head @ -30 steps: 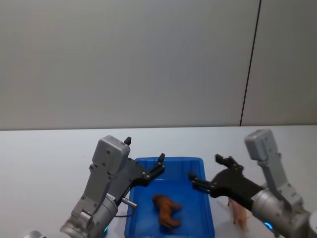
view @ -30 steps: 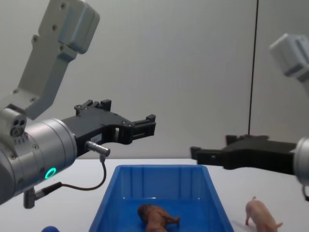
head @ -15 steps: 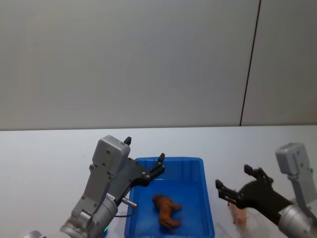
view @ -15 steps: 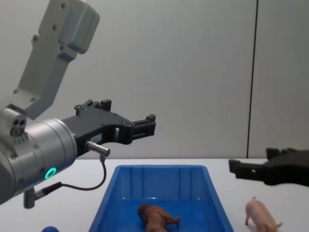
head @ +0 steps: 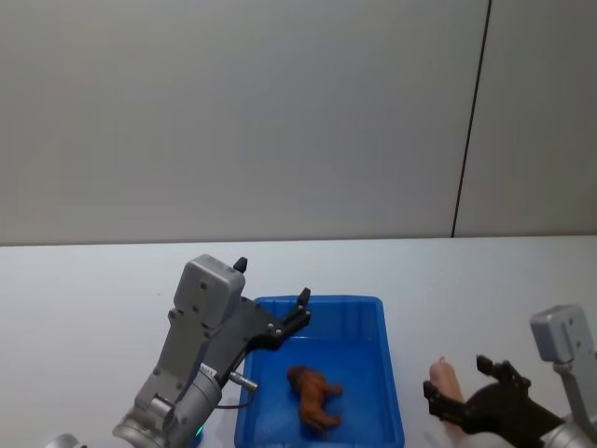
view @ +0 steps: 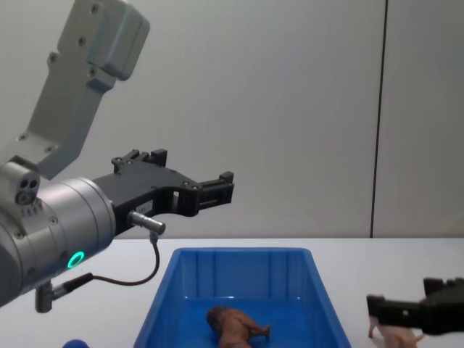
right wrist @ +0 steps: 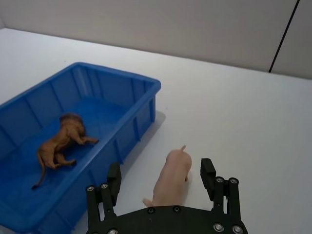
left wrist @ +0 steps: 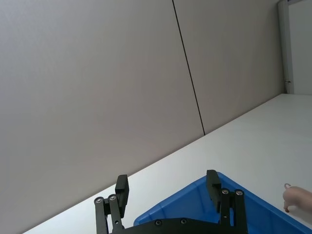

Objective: Pick up the two dolls from the table and place them into the box.

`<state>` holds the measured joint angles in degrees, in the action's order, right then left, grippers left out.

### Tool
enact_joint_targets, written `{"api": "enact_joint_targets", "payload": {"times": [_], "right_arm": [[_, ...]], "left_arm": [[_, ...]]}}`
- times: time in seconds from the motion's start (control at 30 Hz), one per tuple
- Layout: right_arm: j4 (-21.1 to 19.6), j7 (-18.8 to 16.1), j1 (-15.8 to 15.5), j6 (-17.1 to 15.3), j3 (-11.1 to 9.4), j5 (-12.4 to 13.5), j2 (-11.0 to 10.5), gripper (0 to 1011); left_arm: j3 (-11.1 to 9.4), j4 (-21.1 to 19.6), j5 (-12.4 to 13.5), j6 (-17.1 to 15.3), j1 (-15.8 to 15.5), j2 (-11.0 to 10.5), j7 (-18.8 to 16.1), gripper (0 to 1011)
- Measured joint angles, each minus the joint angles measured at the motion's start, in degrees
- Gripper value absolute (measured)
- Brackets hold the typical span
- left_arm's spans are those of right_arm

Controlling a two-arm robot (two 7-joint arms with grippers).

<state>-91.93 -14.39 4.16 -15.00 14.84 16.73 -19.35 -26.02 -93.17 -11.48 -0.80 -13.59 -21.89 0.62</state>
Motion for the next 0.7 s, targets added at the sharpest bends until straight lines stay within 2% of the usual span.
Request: {"api": "enact_joint_targets", "payload": {"times": [0.33, 0.63, 0.7], "right_arm": [[2.2, 0.8, -0.1, -1.7, 0.2, 0.6, 0.4, 1001], [4.2, 1.3, 1.0, -3.1, 0.2, 1.5, 1.1, 806], [4.4, 1.4, 1.2, -3.3, 0.2, 1.6, 1.2, 728]], "left_arm": [[0.0, 0.0, 0.0, 0.0, 0.0, 0.0, 0.0, 1001], [0.0, 0.0, 0.0, 0.0, 0.0, 0.0, 0.0, 1001], [0.0, 0.0, 0.0, 0.0, 0.0, 0.0, 0.0, 1002]]}}
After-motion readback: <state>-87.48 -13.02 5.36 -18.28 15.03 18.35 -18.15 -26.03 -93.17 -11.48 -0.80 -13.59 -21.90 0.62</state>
